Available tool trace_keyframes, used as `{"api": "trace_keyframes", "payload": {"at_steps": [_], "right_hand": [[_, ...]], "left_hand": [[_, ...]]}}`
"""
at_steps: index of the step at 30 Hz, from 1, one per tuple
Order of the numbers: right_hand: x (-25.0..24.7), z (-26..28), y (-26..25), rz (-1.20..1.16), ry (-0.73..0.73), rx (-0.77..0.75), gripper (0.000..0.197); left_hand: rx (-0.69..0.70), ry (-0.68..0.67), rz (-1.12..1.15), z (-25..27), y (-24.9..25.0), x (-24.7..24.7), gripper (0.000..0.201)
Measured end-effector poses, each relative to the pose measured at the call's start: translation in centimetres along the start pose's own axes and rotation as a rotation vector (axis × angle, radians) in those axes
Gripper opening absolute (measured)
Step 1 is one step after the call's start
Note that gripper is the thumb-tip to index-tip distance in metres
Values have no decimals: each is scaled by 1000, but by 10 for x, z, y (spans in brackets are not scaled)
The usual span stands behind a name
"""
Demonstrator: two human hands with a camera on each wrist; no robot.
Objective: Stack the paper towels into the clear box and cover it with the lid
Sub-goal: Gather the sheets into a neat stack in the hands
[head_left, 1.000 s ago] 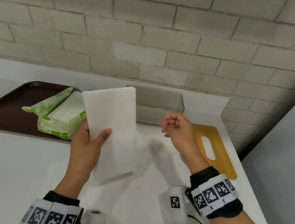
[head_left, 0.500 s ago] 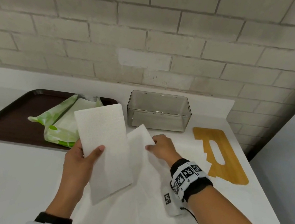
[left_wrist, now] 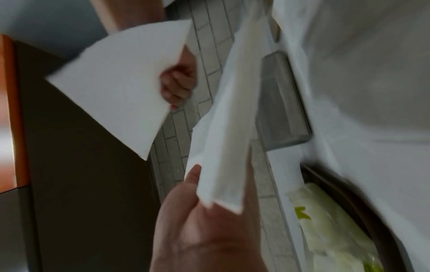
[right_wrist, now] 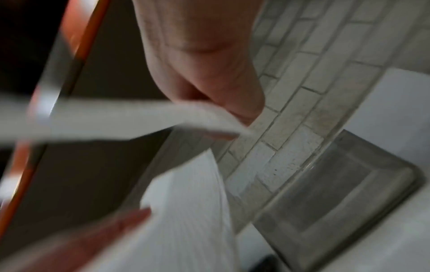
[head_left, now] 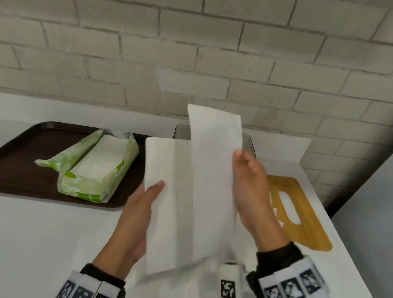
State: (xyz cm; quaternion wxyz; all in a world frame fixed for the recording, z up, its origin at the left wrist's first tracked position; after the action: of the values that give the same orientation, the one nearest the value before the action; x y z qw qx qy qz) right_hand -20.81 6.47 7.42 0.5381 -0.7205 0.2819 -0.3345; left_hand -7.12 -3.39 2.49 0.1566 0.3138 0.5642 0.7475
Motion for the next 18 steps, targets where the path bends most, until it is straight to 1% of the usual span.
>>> {"api": "trace_keyframes", "payload": {"at_steps": [1,3,5,6,8,9,10,12,13,14,15,16,18], "right_hand": [[5,1,12,145,16,-15,28],[12,5,31,387,11,-44,33],[14,10,42,537,37,-60,34],[14,12,44,581,52,-71,32],[13,15,44,635,59,-92,24],[12,16,42,606,48,-85,17],[10,16,40,522,32,-53,10],[4,18,33,245,-48,86,24],[1,19,30,89,-99,168,28],[-1,21,26,-33,-145,216,28],[-2,24,23,-83,-169,210,27],[-3,26,21,-74,-162,174,27],[-3,28,18,-31,-88,66,28]], "left_hand": [[-24,-38,25,2,0,5,20],[-46,-99,42,5,-2,12,29],[-37,-141,12,6,-3,16,39],[-21,-149,-14,7,-3,18,39],[59,-140,-121,7,-4,20,28],[106,-125,-173,6,-5,19,23],[148,-113,-207,6,-5,19,22],[237,-103,-245,6,-6,18,24],[284,-96,-271,6,-6,18,25],[325,-80,-300,6,-6,18,25],[362,-62,-320,7,-6,19,25],[392,-48,-330,8,-6,20,25],[444,-38,-334,9,-5,25,28]]}}
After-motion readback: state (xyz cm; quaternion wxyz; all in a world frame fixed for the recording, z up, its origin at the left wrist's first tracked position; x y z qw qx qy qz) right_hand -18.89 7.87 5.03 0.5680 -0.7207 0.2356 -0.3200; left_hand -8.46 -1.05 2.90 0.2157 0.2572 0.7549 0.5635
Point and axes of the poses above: each hand's wrist, its own z-axis away from the middle knuckle, its own x-axis out of the palm, y = z × x, the point moved 1 cm from there along -z, towards the middle knuckle, and after that the axes turned 8 degrees about -z, right-handed, at the moved point
